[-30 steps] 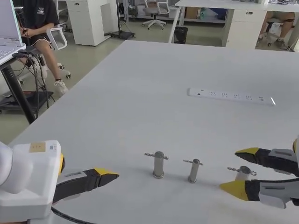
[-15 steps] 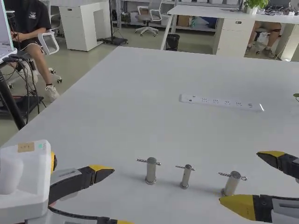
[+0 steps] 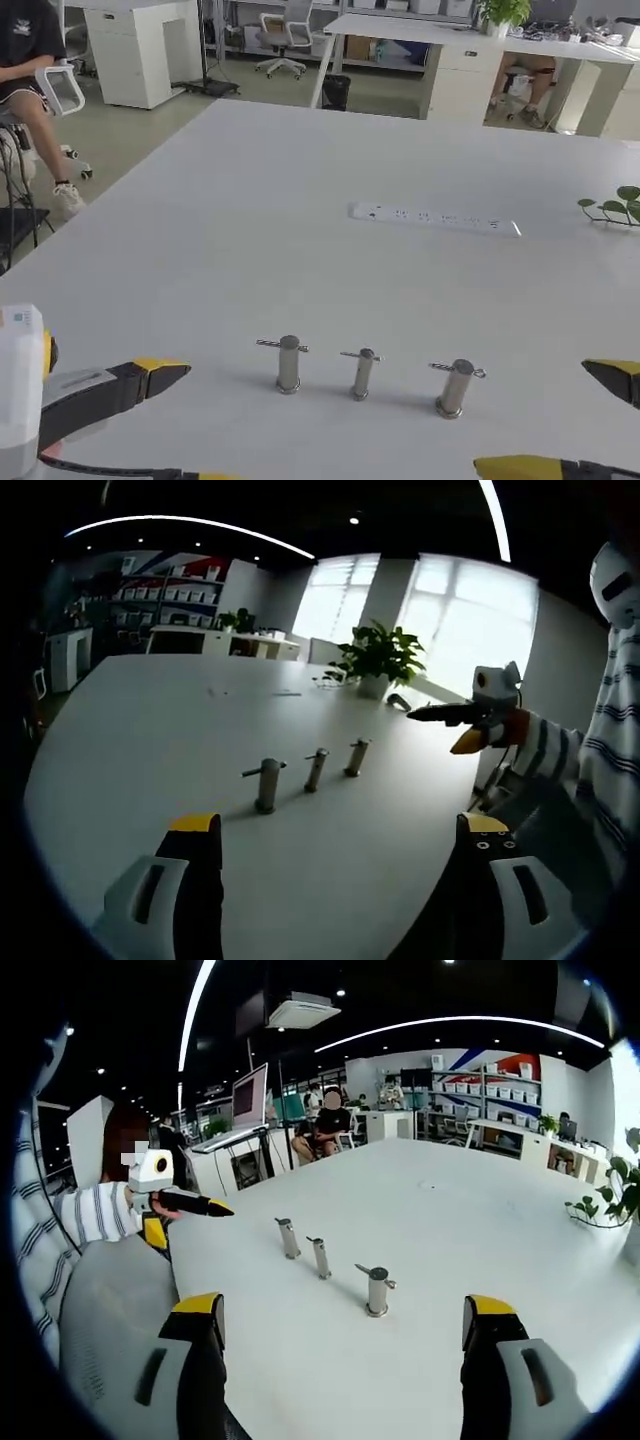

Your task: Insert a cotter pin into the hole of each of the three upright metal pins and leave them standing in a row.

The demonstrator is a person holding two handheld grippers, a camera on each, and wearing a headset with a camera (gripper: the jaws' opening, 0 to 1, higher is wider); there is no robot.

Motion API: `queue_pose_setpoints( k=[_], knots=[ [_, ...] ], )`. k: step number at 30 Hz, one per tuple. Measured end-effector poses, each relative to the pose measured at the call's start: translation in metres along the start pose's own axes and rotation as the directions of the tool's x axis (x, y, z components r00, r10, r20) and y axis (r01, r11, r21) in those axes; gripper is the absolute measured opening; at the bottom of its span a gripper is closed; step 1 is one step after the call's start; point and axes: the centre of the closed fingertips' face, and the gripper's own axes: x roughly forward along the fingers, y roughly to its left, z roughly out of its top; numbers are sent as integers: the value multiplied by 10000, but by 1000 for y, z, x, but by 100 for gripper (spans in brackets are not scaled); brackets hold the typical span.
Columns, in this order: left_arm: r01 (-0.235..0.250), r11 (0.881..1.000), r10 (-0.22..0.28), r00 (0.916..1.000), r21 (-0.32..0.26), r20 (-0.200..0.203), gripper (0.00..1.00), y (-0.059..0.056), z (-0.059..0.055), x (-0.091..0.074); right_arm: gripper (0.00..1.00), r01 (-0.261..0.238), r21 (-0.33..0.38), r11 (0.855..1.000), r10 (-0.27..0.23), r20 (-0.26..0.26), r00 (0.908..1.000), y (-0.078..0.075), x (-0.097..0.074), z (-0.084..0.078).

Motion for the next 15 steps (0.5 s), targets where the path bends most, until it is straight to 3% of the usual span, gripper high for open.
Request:
queue_pose_setpoints(
  k=[3, 8, 15],
  knots=[
    [-19, 10000, 19, 10000, 22, -24, 97, 0, 0, -1, 98, 356, 309, 9989, -355, -24, 9994, -1, -8, -8],
    [-130, 9999, 132, 9997, 107, -192, 97, 2, -4, -5, 98, 522, 770, 9957, -506, -228, 9985, 2, -15, -22],
    [-362, 9992, 369, 9980, 156, -509, 99, 4, -12, -13, 98, 777, 1105, 9908, -758, -212, 9969, 6, -23, -27]
  ],
)
